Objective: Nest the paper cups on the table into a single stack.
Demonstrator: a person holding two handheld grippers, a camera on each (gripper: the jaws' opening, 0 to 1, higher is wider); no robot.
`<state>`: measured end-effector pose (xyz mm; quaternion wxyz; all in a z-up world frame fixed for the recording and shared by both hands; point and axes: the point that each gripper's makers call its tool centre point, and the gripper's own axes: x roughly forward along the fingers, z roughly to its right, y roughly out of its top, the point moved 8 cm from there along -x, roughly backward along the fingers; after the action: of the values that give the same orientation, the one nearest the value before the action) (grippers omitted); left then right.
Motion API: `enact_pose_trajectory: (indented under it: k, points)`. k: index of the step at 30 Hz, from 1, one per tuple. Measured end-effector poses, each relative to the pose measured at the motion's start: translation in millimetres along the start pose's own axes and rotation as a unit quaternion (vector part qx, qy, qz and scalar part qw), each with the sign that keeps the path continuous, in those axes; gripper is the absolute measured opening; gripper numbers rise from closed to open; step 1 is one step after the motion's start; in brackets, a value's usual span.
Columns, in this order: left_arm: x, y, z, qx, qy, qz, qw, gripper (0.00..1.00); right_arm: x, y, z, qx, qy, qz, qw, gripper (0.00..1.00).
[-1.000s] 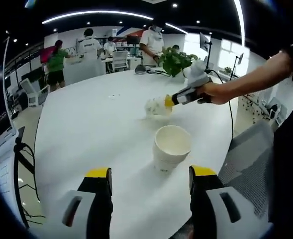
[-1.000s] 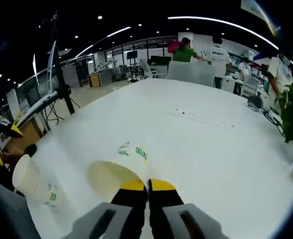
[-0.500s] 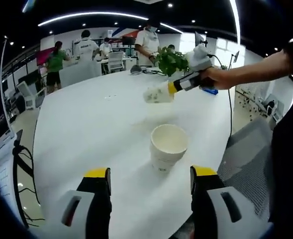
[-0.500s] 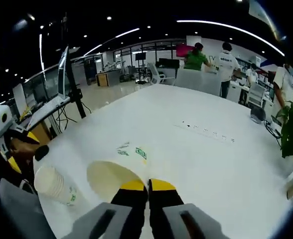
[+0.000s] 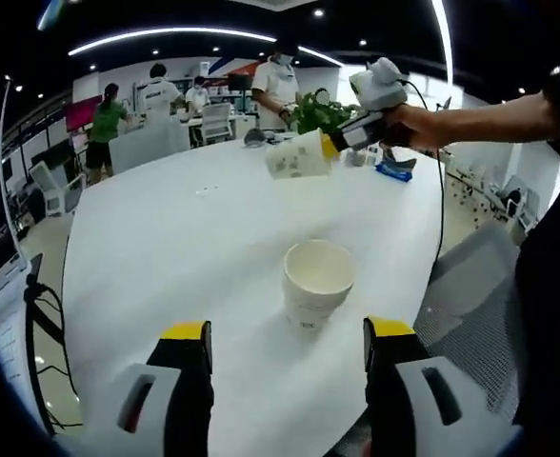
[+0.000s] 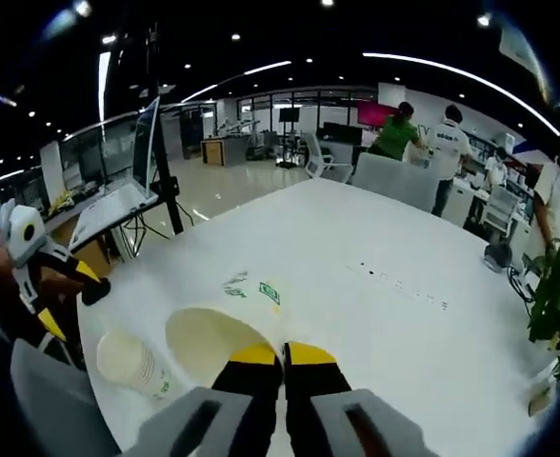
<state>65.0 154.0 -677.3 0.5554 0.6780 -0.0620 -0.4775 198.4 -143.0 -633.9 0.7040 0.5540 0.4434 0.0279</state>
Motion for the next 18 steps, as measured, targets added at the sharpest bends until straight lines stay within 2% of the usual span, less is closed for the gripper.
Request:
enact_pose_trajectory:
  k: [3,15,18]
  points:
    - [-1,-1.1,-0.9,0.001,-0.001,0.0,1.0,0.62,-4,1.5,-12,-0.018,0.008,-0.006,0.9998,0.0]
    - [-2,-0.6,0.9,0.005,-0.007,0.005,1.0,0.62,-16,9.2,-35,-0.062,0.053,-0.021,0.9964,0.0]
    - [-1,-1.5,4.2,0.005,-0.011,0.005,0.9999,0.62,-18,14.1,-46,-0.075,0.066,-0.025,0.9946,0.0]
